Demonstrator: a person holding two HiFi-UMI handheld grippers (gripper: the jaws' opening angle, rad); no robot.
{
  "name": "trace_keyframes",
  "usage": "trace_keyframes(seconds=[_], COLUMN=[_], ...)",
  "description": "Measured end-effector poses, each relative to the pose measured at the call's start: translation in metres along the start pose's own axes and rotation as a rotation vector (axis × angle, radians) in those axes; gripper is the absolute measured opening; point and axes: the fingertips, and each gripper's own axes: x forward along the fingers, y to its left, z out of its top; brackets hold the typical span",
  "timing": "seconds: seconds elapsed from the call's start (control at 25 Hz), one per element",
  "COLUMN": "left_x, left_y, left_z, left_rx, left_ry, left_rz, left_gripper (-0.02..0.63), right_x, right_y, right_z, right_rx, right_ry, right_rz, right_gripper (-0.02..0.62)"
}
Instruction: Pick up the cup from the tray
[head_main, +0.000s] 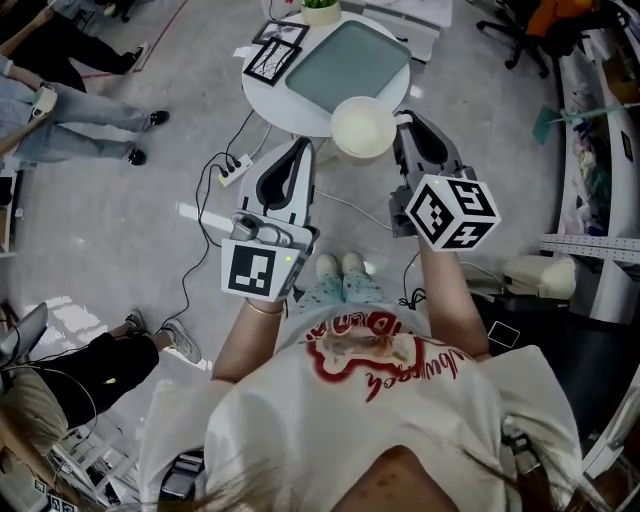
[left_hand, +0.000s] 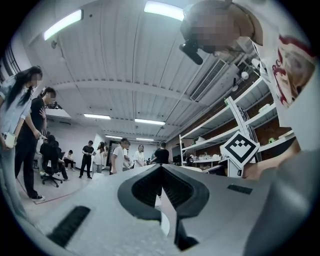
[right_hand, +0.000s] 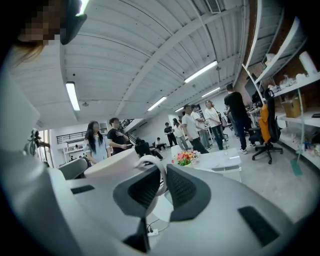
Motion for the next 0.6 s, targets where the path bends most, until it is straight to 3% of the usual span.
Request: trace_keyframes(seconds=[0.6], left_x=[0.0054], left_y=[0.0025], left_z=[0.0023], left_rx=[0.006], left_ry=[0.003], left_rz=[-0.019], left_gripper=[0.014], right_x=[0.0056], right_y=[0.002], right_z=[0.0015], right_rx=[0.0], right_ry=[-0.007], right_rz=[0.0], right_gripper=[0.044])
